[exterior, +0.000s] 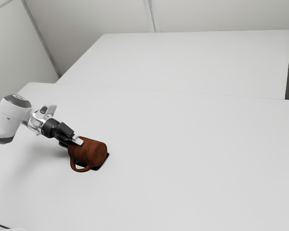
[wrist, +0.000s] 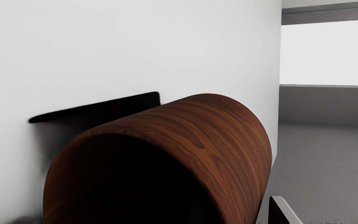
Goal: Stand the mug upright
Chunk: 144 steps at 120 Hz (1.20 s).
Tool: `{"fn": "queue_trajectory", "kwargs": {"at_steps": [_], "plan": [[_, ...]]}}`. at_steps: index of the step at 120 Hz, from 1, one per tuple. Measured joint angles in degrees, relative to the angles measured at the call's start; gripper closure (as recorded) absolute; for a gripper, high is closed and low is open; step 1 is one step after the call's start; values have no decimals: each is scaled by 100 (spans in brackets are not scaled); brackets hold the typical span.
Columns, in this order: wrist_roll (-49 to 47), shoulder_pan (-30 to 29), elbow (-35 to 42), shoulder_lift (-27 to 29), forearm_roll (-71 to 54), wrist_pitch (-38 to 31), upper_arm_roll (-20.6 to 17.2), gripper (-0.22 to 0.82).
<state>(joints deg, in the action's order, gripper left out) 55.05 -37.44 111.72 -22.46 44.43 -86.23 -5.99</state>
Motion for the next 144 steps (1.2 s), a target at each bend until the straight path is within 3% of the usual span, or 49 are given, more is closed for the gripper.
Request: {"fn": "queue_trajectory", "kwargs": {"at_steps": [40, 61, 81, 112, 130, 144], "plan": [[108, -8, 29, 176, 5, 223, -159, 71], [148, 4, 57, 300, -3, 246, -174, 76], [281, 126, 298, 913, -128, 26, -328, 78], [589, 190, 849, 2074, -1056, -1205, -1271, 79], [719, 355, 1135, 2350, -1779, -2285, -1864, 79], [816, 623, 1436, 2445, -2150, -3119, -2112, 79]]}}
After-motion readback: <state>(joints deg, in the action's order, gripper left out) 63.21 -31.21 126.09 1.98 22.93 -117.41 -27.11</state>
